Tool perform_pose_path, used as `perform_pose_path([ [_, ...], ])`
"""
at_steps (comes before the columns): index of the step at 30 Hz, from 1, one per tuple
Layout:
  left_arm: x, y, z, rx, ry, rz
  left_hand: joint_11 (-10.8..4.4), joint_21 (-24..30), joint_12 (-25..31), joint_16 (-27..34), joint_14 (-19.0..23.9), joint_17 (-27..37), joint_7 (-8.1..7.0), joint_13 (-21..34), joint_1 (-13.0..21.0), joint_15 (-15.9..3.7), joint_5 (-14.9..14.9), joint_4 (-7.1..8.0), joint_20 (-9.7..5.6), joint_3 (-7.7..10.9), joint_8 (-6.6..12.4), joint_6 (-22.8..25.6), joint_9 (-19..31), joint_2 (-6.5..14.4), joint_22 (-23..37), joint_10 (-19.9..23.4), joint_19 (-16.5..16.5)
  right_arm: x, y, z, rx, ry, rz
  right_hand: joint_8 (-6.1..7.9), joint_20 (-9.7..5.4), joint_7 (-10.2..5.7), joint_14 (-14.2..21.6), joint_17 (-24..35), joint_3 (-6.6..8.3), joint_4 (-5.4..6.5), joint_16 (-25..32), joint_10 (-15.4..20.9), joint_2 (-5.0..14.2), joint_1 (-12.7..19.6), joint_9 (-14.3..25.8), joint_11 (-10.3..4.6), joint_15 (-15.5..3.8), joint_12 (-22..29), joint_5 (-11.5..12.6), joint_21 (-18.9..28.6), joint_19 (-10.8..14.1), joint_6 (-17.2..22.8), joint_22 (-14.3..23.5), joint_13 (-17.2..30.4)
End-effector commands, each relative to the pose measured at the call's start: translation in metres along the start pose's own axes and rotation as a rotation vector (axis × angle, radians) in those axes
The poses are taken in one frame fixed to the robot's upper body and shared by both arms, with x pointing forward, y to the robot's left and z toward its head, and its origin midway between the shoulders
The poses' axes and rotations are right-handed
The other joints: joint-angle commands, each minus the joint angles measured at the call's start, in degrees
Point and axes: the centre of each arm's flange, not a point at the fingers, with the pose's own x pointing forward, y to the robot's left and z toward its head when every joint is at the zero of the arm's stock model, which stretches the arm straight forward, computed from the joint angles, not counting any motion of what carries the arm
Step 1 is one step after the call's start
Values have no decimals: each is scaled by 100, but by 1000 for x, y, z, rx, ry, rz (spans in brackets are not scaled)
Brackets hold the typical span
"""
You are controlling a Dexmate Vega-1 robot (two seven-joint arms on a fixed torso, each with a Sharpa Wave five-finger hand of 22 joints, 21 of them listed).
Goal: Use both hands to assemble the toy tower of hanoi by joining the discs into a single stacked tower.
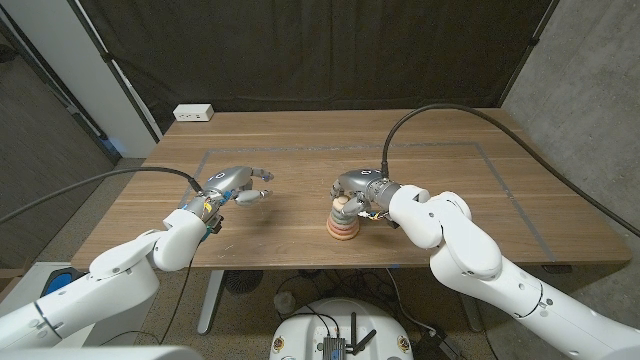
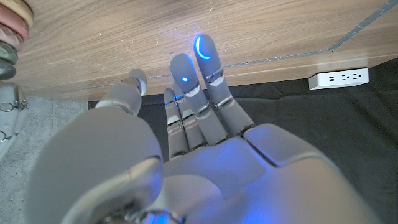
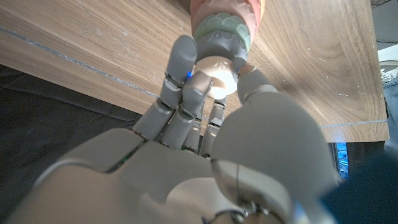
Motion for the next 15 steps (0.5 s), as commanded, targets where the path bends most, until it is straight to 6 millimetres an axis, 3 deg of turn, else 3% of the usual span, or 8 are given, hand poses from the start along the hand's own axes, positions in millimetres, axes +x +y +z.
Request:
perform_pose_path([
  [1, 0, -1, -2, -18, 1, -11, 11, 34, 18, 49, 38, 5, 21, 17, -47, -212, -10, 8, -570, 34, 33, 0, 18, 7, 13, -12, 16, 3, 5, -3, 18, 5, -7, -15, -176, -34, -2, 26, 38, 10, 21, 709, 73, 9, 27, -703, -19, 22, 37, -8, 16, 30, 22, 158],
  [15, 0, -2, -4, -21, 0, -13, 17, 40, 20, 45, 27, -6, 19, 11, -52, -212, -9, 8, -571, 46, 38, 16, 18, 12, 13, 4, 18, 2, 10, -2, 17, 11, -2, -33, -177, -65, -19, 37, 37, -1, 34, 688, 55, -1, 43, -737, -18, 8, 48, -26, 0, 9, 23, 174],
])
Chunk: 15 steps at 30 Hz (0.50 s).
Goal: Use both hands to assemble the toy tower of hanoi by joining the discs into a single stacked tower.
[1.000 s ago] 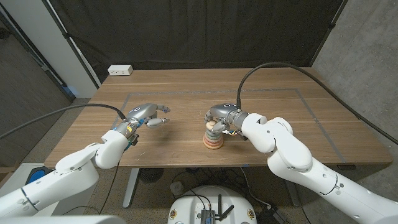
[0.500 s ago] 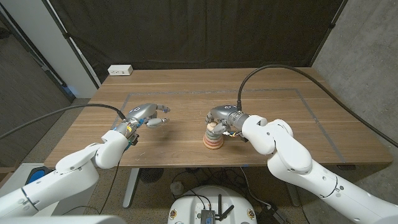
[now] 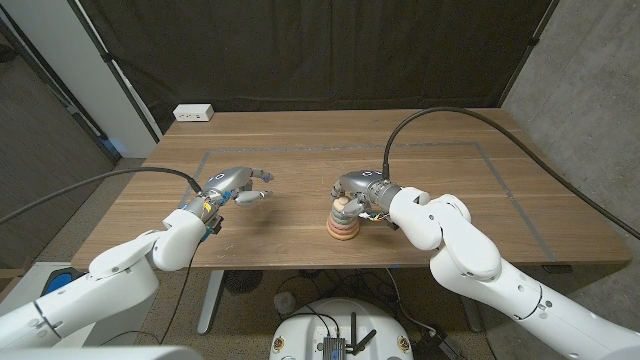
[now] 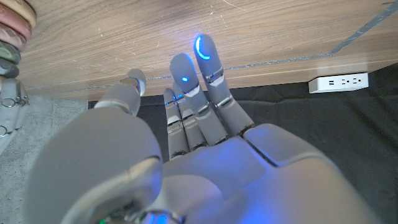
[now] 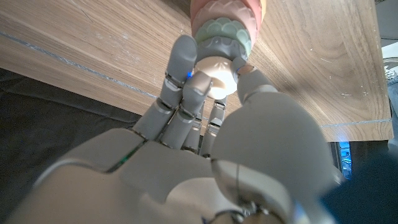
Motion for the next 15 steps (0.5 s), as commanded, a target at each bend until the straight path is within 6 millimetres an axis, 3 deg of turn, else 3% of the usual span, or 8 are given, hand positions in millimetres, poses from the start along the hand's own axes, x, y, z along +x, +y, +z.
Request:
perform_pose_path([
  [1, 0, -1, -1, -13, -5, -5, 11, 41, 20, 45, 27, 5, 22, 11, -39, -212, -9, 8, -571, 48, 37, 14, 18, 25, 13, 3, 19, 0, 8, 0, 7, 5, 10, -31, -175, -13, -24, 20, 35, -2, 35, 698, 38, 3, 21, -722, -18, 23, 28, -21, -3, 4, 23, 175],
  [7, 0, 0, 0, -11, -10, -2, 17, 42, 23, 48, 29, 5, 22, 10, -41, -212, -9, 7, -571, 53, 40, 23, 18, 27, 13, 13, 20, -2, 7, -1, -1, 4, 3, -109, -170, -21, -91, -13, -12, 8, -3, 488, -54, -72, 29, -715, -19, -53, 34, -27, -26, -154, 27, 169],
  [15, 1, 2, 0, -11, -16, 6, 11, 46, 30, 69, 46, 16, 11, 17, -49, -212, -9, 8, -569, 63, 46, 46, 18, 31, 12, 24, 23, -5, 7, -1, -36, 18, 12, -328, -162, 10, -207, -49, -139, 49, -105, 47, -252, -301, 18, -636, -17, -133, 27, -51, -88, -623, 21, 92],
])
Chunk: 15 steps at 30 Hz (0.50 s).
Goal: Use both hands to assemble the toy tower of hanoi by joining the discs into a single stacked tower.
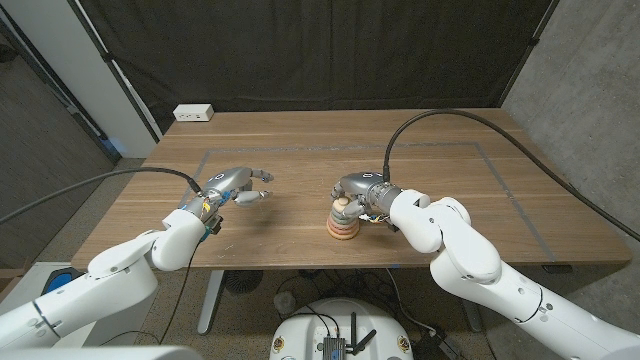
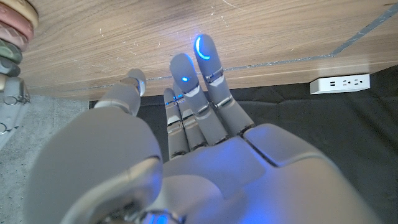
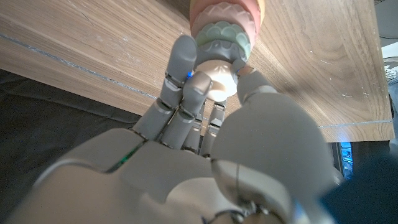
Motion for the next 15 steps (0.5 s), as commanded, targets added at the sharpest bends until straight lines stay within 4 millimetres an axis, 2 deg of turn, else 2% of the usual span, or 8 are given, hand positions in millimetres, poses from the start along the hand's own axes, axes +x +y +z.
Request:
perform_pose_path([
  [1, 1, 2, 1, -1, -8, 8, 4, 46, 35, 67, 43, 24, 5, 19, -48, -212, -9, -8, -569, 48, 49, 54, 18, 29, 12, 35, 24, -4, 0, 0, -35, 11, 9, -81, -179, 60, -64, -1, -48, 15, -40, 155, -159, -84, 6, -262, -16, -21, 3, -14, -71, -191, 8, -58],
  [3, 2, 2, 1, 0, -9, 8, 8, 48, 35, 53, 30, 8, 10, 21, -48, -212, -9, -9, -570, 51, 47, 50, 19, 30, 12, 34, 25, -5, 0, 0, -40, 14, 12, -100, -175, 121, -84, -13, -71, 29, -66, 106, -185, -132, 0, -235, -14, -25, -4, -20, -85, -236, 7, -73],
  [7, 3, 1, 2, -1, -10, 7, 17, 49, 32, 66, 38, 16, 18, 17, -48, -212, -8, -12, -571, 58, 48, 60, 18, 30, 12, 36, 26, -7, -1, -1, -50, 18, 15, -122, -175, 143, -76, 14, -112, 47, -68, 8, -235, -218, -13, -194, -13, -32, -19, -29, -102, -288, 5, -104],
  [15, 3, 0, 2, -2, -7, 2, 15, 51, 37, 64, 32, 8, 16, 24, -50, -212, -8, -13, -571, 68, 45, 60, 18, 31, 11, 44, 25, -7, -2, -2, -65, 27, 27, -185, -179, 95, -105, -2, -152, 44, -122, -239, -295, -302, -36, -112, -15, -57, -44, -37, -107, -479, 8, -173],
])
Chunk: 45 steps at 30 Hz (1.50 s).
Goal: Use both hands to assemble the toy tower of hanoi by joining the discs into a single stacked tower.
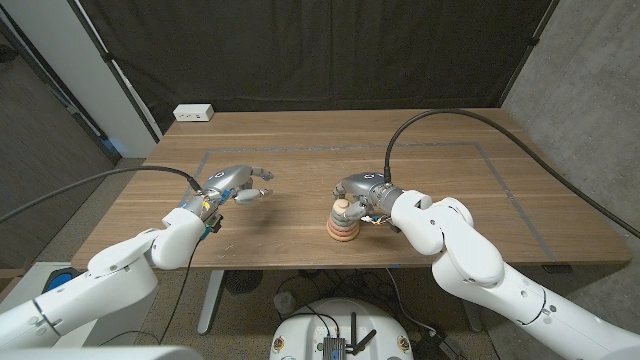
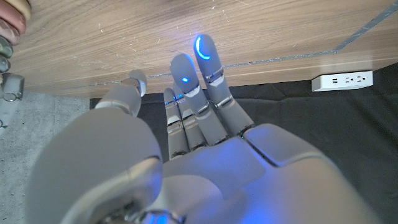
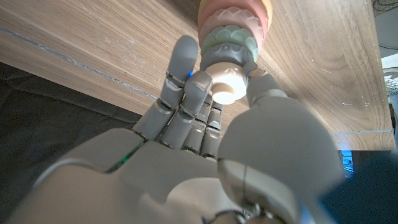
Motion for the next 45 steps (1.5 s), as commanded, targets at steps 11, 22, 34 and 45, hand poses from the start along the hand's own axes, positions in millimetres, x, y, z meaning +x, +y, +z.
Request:
perform_pose_path([
  [11, -1, -1, 1, -1, 4, -1, 12, 52, 37, 32, 41, 16, 11, 17, -42, -211, -12, 22, -570, 56, 43, 69, 19, 14, 10, 60, 18, -4, -4, 1, -50, 15, 9, -81, -218, 0, -55, -2, -75, 2, -117, -492, -85, -196, -78, 236, -31, -34, -55, -67, -80, -297, -2, -200],
  [22, -2, -1, 0, -12, 23, 19, 13, 55, 31, 29, 25, 5, 11, 19, -54, -211, -11, 16, -571, 77, 42, 78, 20, 21, 10, 56, 18, -13, -11, -1, -44, 29, -31, -65, -217, -87, -118, -73, -103, 4, -252, -618, -108, -281, -117, 255, -36, 12, -88, -104, -120, -415, -1, -337],
  [34, 3, -4, 6, -37, 62, 65, 8, 55, -40, 50, 25, 17, 19, 15, -68, -210, -10, 7, -569, 81, -18, -92, 19, -11, 10, -132, 9, -40, -22, -22, 24, 95, -143, 174, -220, -175, -80, -75, -61, -22, -345, -347, 17, -299, -21, -115, -43, 159, -69, -135, -119, 11, 5, -455],
  [45, 14, -3, 26, -16, 67, 126, 4, 29, -72, 29, -24, -7, 19, 9, -96, -208, -11, 8, -564, 72, -40, -214, 16, -55, 6, -268, -44, -62, -11, -55, 95, 173, -261, 187, -230, -190, 44, 0, 21, -74, -283, -153, 157, -171, -8, -174, -45, 232, -24, -131, -53, 58, 12, -440],
])
